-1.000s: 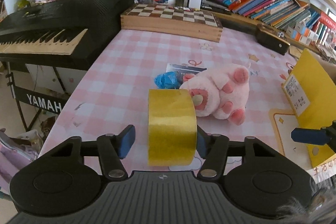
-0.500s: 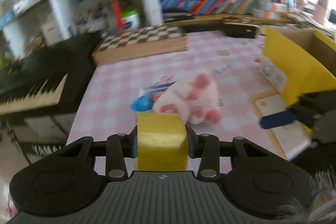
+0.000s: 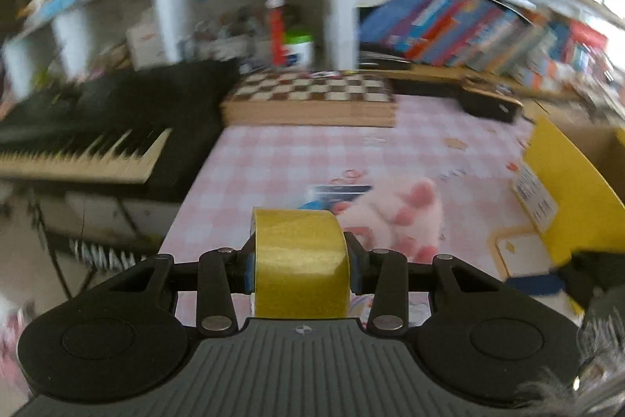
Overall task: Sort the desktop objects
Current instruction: 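Lift the yellow tape roll with the left tool while the right tool grasps the small white box, then carry the tape roll and white box toward the yellow cardboard box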
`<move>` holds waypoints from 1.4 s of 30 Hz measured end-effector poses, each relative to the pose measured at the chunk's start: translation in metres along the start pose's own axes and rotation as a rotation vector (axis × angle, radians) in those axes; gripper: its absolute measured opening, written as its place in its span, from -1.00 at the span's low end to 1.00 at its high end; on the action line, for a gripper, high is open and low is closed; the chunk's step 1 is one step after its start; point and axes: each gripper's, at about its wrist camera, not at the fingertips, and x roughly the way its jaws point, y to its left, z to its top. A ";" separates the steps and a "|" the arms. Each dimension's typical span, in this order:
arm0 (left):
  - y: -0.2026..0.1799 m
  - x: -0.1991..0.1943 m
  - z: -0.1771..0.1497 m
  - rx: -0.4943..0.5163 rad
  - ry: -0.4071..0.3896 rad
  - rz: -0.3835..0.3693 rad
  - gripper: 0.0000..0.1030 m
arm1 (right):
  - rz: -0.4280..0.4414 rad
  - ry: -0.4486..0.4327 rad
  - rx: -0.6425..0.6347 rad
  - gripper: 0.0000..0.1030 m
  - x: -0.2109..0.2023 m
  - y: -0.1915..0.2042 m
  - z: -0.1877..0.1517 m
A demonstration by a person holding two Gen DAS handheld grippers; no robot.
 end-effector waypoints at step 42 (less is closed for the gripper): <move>0.022 -0.043 -0.024 -0.153 -0.020 -0.054 -0.26 | -0.025 -0.071 -0.120 -0.42 -0.008 0.011 0.011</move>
